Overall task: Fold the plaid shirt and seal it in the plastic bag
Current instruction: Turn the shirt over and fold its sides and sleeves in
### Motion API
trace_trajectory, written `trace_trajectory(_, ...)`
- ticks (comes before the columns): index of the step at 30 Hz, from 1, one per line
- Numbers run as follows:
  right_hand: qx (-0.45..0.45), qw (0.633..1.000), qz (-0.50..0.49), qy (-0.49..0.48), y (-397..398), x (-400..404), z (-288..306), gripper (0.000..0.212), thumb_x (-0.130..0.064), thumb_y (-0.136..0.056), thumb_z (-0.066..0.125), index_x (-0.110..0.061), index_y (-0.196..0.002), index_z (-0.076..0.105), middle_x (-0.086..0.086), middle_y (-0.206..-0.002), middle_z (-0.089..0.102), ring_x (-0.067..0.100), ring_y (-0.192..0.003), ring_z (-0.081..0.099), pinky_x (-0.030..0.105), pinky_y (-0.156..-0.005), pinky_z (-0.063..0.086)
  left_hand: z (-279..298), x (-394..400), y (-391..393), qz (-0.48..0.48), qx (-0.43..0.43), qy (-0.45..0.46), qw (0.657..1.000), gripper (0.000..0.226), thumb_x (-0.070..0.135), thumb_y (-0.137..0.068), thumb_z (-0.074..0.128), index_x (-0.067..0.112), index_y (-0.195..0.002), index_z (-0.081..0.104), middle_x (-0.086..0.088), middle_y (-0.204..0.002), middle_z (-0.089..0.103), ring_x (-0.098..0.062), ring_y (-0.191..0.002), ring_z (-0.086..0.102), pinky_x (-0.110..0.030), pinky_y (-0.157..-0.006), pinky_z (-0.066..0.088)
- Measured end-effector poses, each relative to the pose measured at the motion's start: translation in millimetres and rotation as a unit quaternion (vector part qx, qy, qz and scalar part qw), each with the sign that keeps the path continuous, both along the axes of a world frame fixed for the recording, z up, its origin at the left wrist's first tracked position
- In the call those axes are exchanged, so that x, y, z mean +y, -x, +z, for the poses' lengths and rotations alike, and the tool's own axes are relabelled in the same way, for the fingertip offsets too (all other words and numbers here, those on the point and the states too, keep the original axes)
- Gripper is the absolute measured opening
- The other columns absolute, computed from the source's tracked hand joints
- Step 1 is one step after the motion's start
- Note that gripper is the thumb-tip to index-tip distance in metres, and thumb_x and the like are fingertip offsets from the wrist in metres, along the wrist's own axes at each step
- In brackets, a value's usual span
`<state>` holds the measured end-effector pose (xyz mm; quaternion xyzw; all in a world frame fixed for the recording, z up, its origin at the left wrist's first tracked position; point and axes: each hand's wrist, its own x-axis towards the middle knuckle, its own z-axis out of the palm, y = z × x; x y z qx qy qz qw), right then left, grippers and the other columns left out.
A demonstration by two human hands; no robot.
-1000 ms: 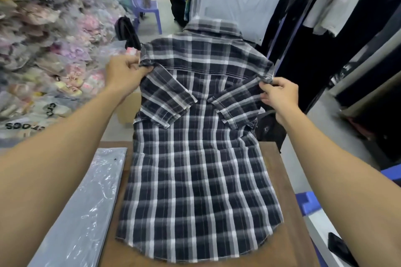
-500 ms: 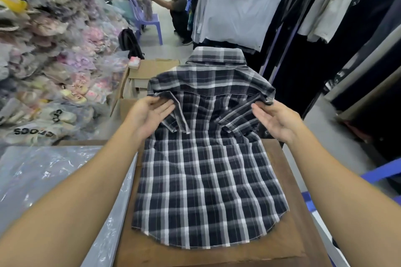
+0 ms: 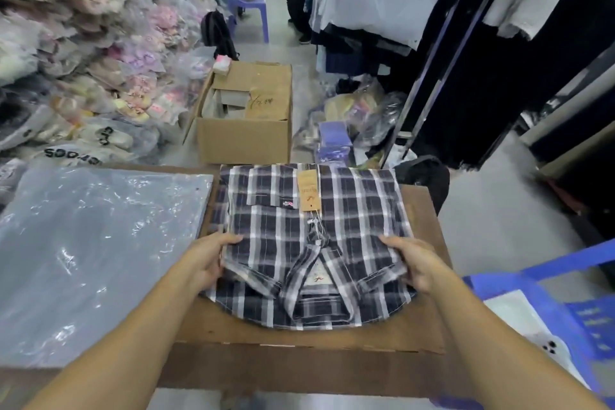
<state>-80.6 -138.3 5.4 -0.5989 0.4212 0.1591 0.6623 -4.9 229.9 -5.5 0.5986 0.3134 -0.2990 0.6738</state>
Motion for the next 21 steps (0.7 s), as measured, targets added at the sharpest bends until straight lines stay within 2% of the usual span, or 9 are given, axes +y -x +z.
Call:
trace_trajectory(1, 0.002, 1.000, 0.001, 0.021, 1, 1, -3, 0.030, -0.014, -0.087, 0.077, 0.002, -0.111, 0.070, 0.009, -0.065, 0.076, 0.021, -0.048, 0.070, 0.029, -0.046, 0.055, 0, -2, 2, -0.003, -0.007, -0.009, 1.000, 0.033, 0.008, -0.091, 0.067, 0.003, -0.123, 0.066, -0.017, -0.098, 0.077, -0.030, -0.080, 0.075, -0.044, -0.073, 0.058)
trace_trajectory(2, 0.006, 0.999, 0.002, 0.037, 2, 2, -5, 0.031, -0.015, -0.086, 0.078, 0.002, -0.110, 0.069, 0.007, -0.061, 0.075, 0.019, -0.044, 0.068, 0.028, -0.047, 0.053, 5, -5, 5, -0.013, -0.012, -0.025, 1.000, 0.033, 0.013, -0.092, 0.066, 0.004, -0.124, 0.065, -0.017, -0.108, 0.076, -0.031, -0.089, 0.075, -0.048, -0.083, 0.058)
trace_trajectory(4, 0.012, 0.998, 0.012, 0.058, 1, 5, -6, 0.033, -0.017, -0.087, 0.077, 0.001, -0.112, 0.067, 0.007, -0.062, 0.075, 0.019, -0.046, 0.068, 0.029, -0.049, 0.054, 10, -9, 6, -0.036, -0.025, -0.062, 0.997, 0.047, 0.025, -0.091, 0.071, 0.010, -0.134, 0.058, -0.010, -0.138, 0.060, -0.032, -0.126, 0.058, -0.053, -0.108, 0.040)
trace_trajectory(5, 0.013, 0.997, 0.023, 0.067, -1, 5, -4, 0.033, -0.017, -0.088, 0.076, 0.001, -0.114, 0.065, 0.007, -0.065, 0.075, 0.020, -0.049, 0.069, 0.031, -0.052, 0.055, 11, -10, 5, -0.056, -0.038, -0.081, 0.994, 0.056, 0.027, -0.090, 0.074, 0.010, -0.139, 0.052, -0.005, -0.140, 0.056, -0.032, -0.133, 0.052, -0.052, -0.112, 0.035)
trace_trajectory(9, -0.027, 0.997, 0.026, 0.069, -15, 5, 8, 0.025, -0.013, -0.093, 0.069, -0.004, -0.115, 0.061, 0.013, -0.085, 0.077, 0.028, -0.068, 0.075, 0.042, -0.069, 0.062, 19, -11, -7, -0.063, -0.086, -0.048, 0.993, 0.060, 0.015, -0.087, 0.075, 0.012, -0.141, 0.049, -0.013, -0.113, 0.075, -0.032, -0.097, 0.075, -0.052, -0.091, 0.057)
trace_trajectory(13, -0.098, 0.993, -0.055, 0.044, -25, 0, 8, 0.011, -0.017, -0.094, 0.070, -0.012, -0.100, 0.062, 0.016, -0.099, 0.077, 0.034, -0.090, 0.075, 0.053, -0.083, 0.060, 25, -10, -21, 0.001, -0.126, 0.041, 0.991, 0.027, 0.025, -0.097, 0.061, 0.018, -0.123, 0.063, -0.010, -0.107, 0.078, -0.029, -0.092, 0.075, -0.043, -0.071, 0.061)
trace_trajectory(17, -0.029, 0.996, 0.021, 0.078, -19, 2, -12, 0.034, -0.029, -0.092, 0.072, -0.013, -0.120, 0.060, 0.011, -0.106, 0.076, 0.031, -0.094, 0.074, 0.051, -0.091, 0.057, 14, -3, -19, -0.059, -0.054, -0.018, 0.997, 0.039, 0.035, -0.097, 0.059, 0.007, -0.125, 0.063, -0.012, -0.102, 0.078, -0.031, -0.092, 0.075, -0.046, -0.081, 0.056)
trace_trajectory(19, -0.021, 0.994, 0.053, 0.093, -18, 5, -14, 0.038, -0.029, -0.090, 0.074, -0.012, -0.121, 0.059, 0.010, -0.105, 0.077, 0.030, -0.092, 0.075, 0.051, -0.091, 0.057, 12, -1, -22, -0.090, -0.063, -0.046, 0.993, 0.056, 0.039, -0.086, 0.075, 0.009, -0.131, 0.058, -0.007, -0.105, 0.079, -0.028, -0.096, 0.074, -0.047, -0.087, 0.055)
trace_trajectory(21, -0.022, 0.993, 0.056, 0.104, -21, 8, -10, 0.035, -0.027, -0.090, 0.074, -0.012, -0.119, 0.060, 0.009, -0.102, 0.077, 0.028, -0.089, 0.075, 0.045, -0.082, 0.059, 16, -2, -26, -0.107, -0.076, -0.060, 0.989, 0.074, 0.042, -0.069, 0.088, 0.009, -0.129, 0.060, -0.005, -0.106, 0.078, -0.027, -0.098, 0.074, -0.051, -0.095, 0.052)
